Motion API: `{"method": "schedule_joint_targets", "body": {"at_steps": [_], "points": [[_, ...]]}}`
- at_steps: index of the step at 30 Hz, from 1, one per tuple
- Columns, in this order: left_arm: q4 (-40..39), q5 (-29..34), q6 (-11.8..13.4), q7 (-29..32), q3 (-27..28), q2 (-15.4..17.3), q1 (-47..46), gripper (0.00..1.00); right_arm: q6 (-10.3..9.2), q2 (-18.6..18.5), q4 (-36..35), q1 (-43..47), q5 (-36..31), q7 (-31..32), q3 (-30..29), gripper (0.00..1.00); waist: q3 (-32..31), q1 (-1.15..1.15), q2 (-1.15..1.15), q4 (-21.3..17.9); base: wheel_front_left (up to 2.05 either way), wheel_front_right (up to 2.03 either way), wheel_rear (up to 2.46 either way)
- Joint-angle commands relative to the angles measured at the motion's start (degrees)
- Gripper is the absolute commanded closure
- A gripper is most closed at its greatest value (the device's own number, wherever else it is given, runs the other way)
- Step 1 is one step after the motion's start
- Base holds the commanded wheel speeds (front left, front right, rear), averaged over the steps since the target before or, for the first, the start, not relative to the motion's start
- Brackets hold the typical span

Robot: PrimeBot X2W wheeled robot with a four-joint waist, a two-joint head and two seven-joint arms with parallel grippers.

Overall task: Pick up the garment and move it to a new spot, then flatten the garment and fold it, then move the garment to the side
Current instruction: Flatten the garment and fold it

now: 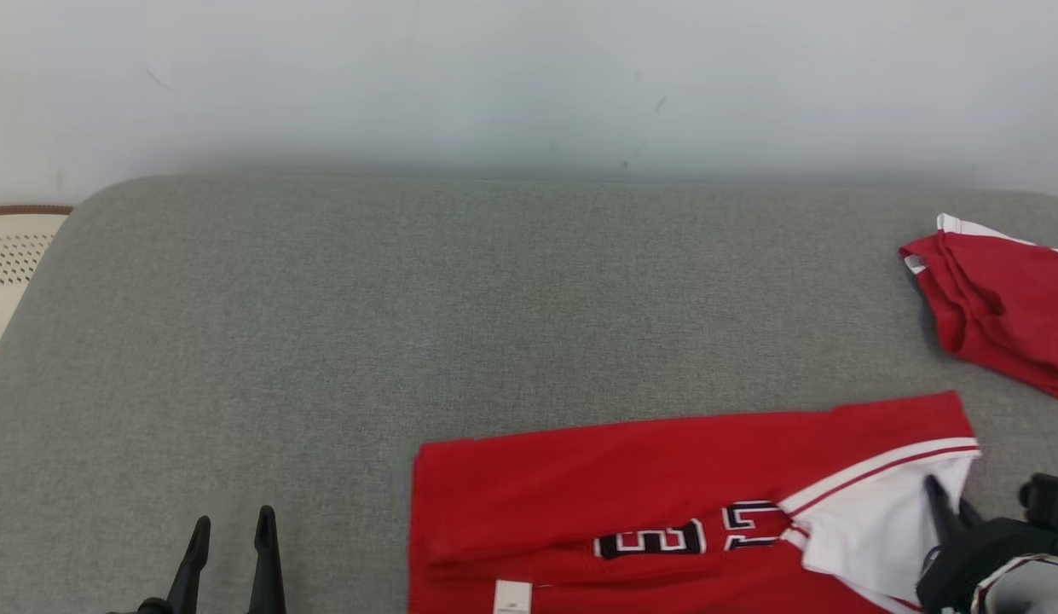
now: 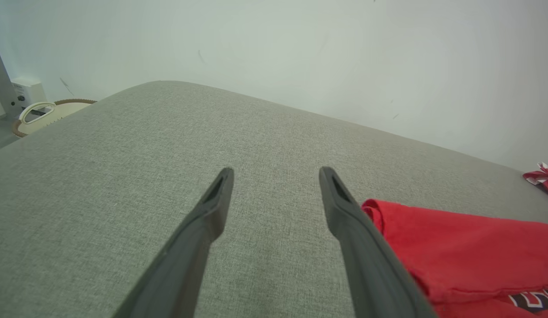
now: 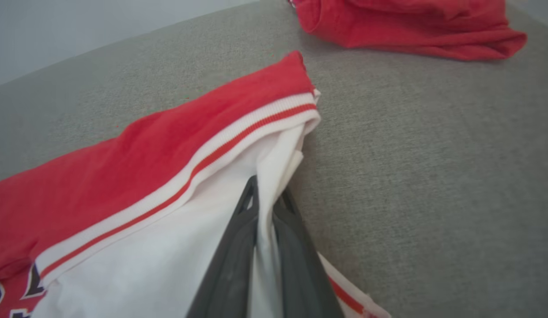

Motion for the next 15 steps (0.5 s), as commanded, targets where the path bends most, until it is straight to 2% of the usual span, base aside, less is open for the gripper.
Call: {"method": "schedule_joint_targets", "body": {"at_steps": [1,4,8,15], "points": [[-0.03,0.41,-0.03,-0.23,0.19,0.02,0.34,0.0,-0.04,-0.63,0.03,-0.16,-0.34,-0.56,-0.53,1.0,-0.12,-0.01,0.0,-0.32,0.0,0.0,0.0],[-0.21,0.55,-0.19,-0.24,0.63,-0.25,0.86,0.0,-0.04,-1.87,-0.69,0.09,0.39,-0.61,-1.5,1.0,-0.17,-0.01,0.0,-0.97,0.0,0.0,0.0],[-0.13,0.54,-0.35,-0.24,1.22,-0.5,1.63,0.0,-0.04,-1.5,-4.52,0.83,2.6,0.49,-0.38,1.0,-0.44,-0.01,0.0,-1.8,0.0,0.0,0.0],[0.76,0.65,-0.62,-0.24,1.2,-0.77,1.58,0.0,-0.03,-0.31,-17.63,2.89,6.48,4.38,3.74,1.0,-1.35,-0.01,0.0,-2.67,0.0,0.0,0.0]]}}
